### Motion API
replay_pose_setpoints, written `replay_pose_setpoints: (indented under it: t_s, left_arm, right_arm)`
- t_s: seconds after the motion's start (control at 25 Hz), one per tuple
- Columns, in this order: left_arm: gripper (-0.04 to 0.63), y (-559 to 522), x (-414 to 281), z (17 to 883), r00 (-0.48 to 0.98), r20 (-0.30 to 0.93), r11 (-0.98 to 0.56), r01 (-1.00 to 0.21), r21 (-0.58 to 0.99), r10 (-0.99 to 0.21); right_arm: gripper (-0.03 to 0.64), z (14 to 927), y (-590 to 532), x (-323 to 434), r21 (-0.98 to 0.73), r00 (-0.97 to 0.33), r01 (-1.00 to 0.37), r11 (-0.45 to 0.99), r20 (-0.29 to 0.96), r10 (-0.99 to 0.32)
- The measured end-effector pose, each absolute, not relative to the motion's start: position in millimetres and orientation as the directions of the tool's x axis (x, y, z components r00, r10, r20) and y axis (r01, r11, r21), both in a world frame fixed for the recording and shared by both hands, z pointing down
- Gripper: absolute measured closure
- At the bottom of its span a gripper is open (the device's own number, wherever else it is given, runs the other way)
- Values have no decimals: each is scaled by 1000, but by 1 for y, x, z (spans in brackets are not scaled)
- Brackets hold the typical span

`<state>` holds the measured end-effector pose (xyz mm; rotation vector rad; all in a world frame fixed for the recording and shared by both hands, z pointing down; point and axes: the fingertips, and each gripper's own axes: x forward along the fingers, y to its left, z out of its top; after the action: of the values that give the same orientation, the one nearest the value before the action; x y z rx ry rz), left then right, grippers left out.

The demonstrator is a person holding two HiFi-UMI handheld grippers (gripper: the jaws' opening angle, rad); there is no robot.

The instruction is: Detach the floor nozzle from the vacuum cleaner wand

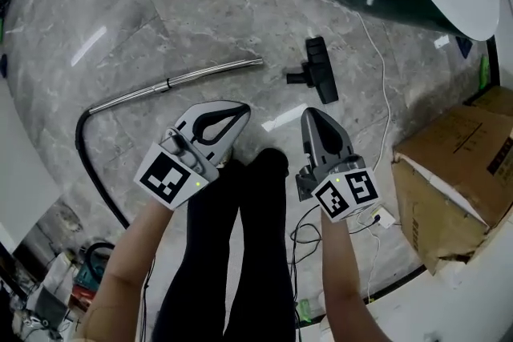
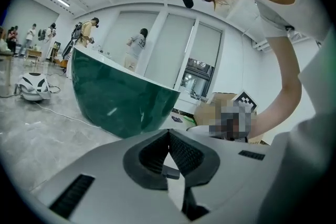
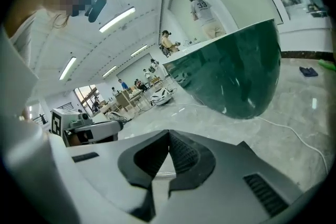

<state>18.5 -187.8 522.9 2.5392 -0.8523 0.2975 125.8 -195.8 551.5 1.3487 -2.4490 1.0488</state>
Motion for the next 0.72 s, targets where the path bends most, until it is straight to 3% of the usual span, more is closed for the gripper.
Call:
replay_pose_setpoints:
  t_s: [0.28,0.72]
  left_arm:
    - [584,-166,12,466,780,324,-683,-625,377,-535]
    - [584,-147,29,438,791,289,-696,-612,376,-539]
  right_arm:
    - [601,501,-165,127,-546,-521,-808,222,486,-702]
    - [601,461,-158,150,-332,-404,-907,259,516,-755]
